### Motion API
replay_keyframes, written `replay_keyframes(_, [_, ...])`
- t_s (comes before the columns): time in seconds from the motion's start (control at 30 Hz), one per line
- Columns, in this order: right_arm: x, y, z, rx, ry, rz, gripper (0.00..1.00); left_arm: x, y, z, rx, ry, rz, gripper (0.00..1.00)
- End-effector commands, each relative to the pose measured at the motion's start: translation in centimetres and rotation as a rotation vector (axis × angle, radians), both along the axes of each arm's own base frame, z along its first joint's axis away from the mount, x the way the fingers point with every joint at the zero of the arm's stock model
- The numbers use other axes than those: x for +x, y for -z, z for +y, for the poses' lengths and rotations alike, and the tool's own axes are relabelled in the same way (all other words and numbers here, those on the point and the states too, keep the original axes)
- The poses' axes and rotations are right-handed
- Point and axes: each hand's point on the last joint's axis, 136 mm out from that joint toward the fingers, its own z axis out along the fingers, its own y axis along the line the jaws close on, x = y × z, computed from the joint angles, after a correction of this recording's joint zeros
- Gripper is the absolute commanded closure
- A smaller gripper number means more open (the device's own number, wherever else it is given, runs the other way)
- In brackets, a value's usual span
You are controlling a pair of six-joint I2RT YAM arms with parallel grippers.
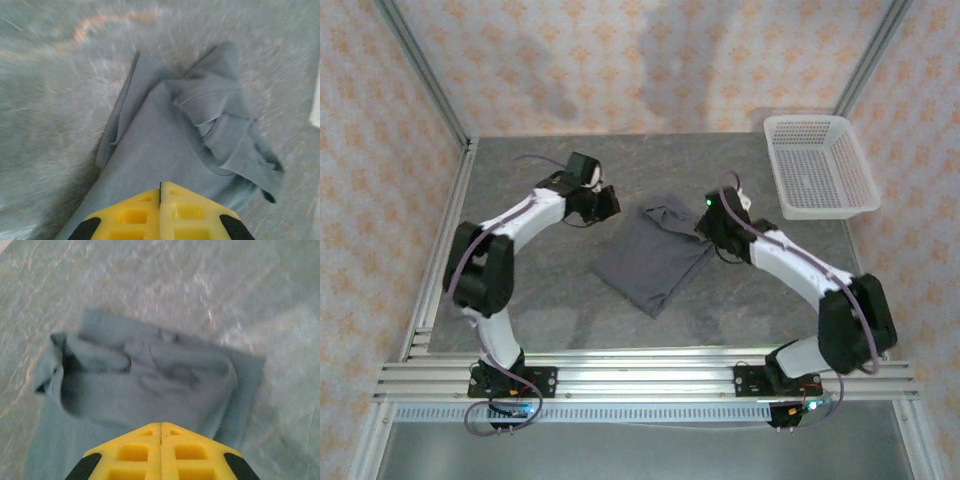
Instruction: Fold the inside-out t-shirt
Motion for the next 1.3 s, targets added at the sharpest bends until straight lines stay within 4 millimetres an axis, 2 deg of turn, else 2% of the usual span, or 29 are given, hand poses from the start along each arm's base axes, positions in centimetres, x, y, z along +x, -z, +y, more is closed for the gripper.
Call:
replay_keyframes(0.0, [-2.8,1.8,0.8,0.039,-0.008,0.058,0.96,1.1,0.7,-3.5,-0.026,0.069,0.004,1.0])
replay_keyframes(0.13, [-2.7,2.3,2.6,0.097,-0.039,0.064,0.97,2.8,3.8,-4.8,-0.009,0.045,0.033,1.0])
replay_keyframes(0.23, [-1.7,4.1,4.8,0.186,-0.027,0.093,0.99,4.5,4.7,-6.1,-0.03,0.041,0.027,1.0])
replay_keyframes(0.3, [-1.0,5.5,5.2,0.214,0.014,0.12,1.0,5.6,5.0,-7.4,-0.049,0.049,0.019,1.0])
replay_keyframes(0.4, [-0.4,7.0,2.5,0.158,0.128,0.134,1.0,6.8,4.6,-10.2,-0.117,0.077,-0.001,1.0])
replay_keyframes(0.47, [0.4,7.3,0.3,0.174,0.189,0.119,1.0,7.5,3.5,-12.2,-0.165,0.099,-0.042,0.99])
replay_keyframes(0.57, [1.8,7.1,-2.3,0.163,0.222,0.098,0.98,8.0,2.3,-14.5,-0.2,0.133,-0.081,0.89])
replay_keyframes(0.67, [1.9,7.8,-4.3,0.118,0.265,0.151,0.97,8.2,2.2,-15.3,-0.212,0.131,-0.098,0.82])
replay_keyframes(0.73, [1.4,8.3,-4.9,0.117,0.302,0.181,0.97,7.9,3.3,-14.6,-0.185,0.115,-0.083,0.8])
replay_keyframes(0.8, [1.3,9.1,-4.5,0.14,0.304,0.204,0.96,7.3,4.3,-13.5,-0.142,0.1,-0.078,0.8])
replay_keyframes(0.93, [2.8,11.1,-1.7,0.16,0.197,0.309,0.98,5.1,6.3,-11.7,-0.101,0.085,-0.041,0.8])
replay_keyframes(1.0, [3.7,12.2,-1.0,0.143,0.178,0.335,0.98,4.0,6.7,-10.0,-0.068,0.053,-0.033,0.8])
replay_keyframes(1.13, [7.0,13.2,-0.1,0.076,0.11,0.342,0.98,2.2,6.4,-5.5,-0.07,-0.076,-0.044,0.79])
replay_keyframes(1.2, [9.6,13.1,1.6,0.053,-0.005,0.327,0.98,1.1,5.6,-4.3,-0.098,-0.12,-0.072,0.78])
replay_keyframes(1.27, [11.8,12.9,4.3,0.024,-0.16,0.317,0.98,0.0,3.8,-4.1,-0.128,-0.129,-0.122,0.77])
